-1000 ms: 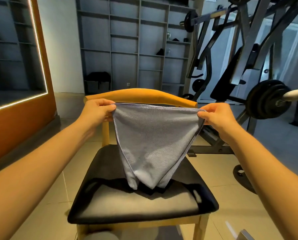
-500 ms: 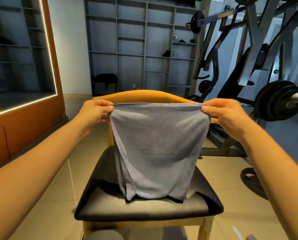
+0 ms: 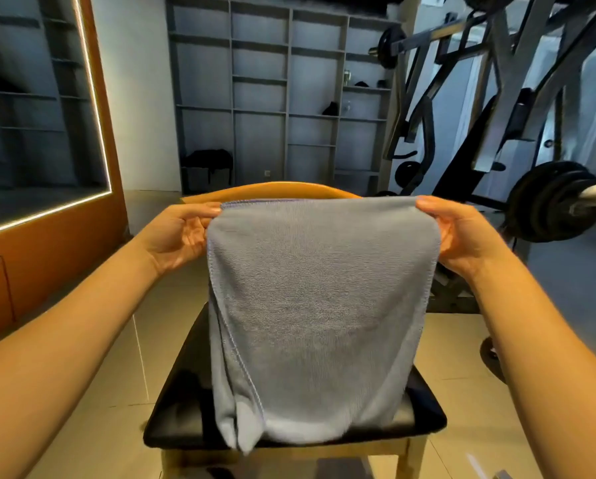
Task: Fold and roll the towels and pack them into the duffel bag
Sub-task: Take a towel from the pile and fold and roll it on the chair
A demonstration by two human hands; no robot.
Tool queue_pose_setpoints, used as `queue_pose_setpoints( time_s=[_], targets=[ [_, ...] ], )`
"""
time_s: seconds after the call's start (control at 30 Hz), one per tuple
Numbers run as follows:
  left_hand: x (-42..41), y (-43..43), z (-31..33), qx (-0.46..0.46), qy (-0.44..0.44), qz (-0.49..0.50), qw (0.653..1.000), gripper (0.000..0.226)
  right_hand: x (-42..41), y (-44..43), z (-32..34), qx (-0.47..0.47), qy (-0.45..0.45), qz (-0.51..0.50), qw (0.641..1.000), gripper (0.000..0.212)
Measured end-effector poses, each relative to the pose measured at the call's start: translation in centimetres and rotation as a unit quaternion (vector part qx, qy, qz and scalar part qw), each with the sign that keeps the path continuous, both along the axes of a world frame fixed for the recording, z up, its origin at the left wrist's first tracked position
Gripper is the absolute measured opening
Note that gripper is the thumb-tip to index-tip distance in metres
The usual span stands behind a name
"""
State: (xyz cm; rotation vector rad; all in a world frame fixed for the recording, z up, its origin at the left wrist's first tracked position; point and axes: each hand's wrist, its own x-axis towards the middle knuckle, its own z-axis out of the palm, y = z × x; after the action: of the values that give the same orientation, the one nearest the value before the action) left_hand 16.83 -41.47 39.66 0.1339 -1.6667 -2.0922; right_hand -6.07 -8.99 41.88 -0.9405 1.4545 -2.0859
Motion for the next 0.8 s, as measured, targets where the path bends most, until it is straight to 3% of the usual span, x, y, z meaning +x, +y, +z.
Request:
queue_pose_setpoints(
  time_s=[0.07,0.17,0.23,0.37,0.53,0.8],
  targets=[
    [-1.7,-1.4,-2.3,-0.063,-0.111,0.087,0.988,0.041,-1.6,-1.6,-2.1,0.107,0.021,-0.103,0.989,0.013],
    [-4.8,-2.5,-6.7,-0.145,-0.242,0.214,0.935,0.014,-4.2,-4.2,-6.4,0.216,0.036,-0.205,0.954,0.02],
    [-6.6,-3.1,-9.6,-0.159,-0.277,0.25,0.914,0.006,-5.2,-6.0,-9.2,0.26,0.046,-0.235,0.935,0.009],
    [-9.9,-5.5,-14.3,-0.175,-0.312,0.291,0.887,0.006,-7.9,-9.4,-13.4,0.298,0.03,-0.297,0.907,0.01],
    [-13.4,-7.4,-16.8,-0.153,-0.338,0.336,0.866,0.006,-11.0,-13.3,-16.8,0.332,0.018,-0.302,0.893,0.01],
    [-15.4,-10.6,-20.8,-0.241,-0.415,0.367,0.797,0.01,-12.9,-16.8,-20.8,0.39,0.039,-0.221,0.893,0.009]
  ],
)
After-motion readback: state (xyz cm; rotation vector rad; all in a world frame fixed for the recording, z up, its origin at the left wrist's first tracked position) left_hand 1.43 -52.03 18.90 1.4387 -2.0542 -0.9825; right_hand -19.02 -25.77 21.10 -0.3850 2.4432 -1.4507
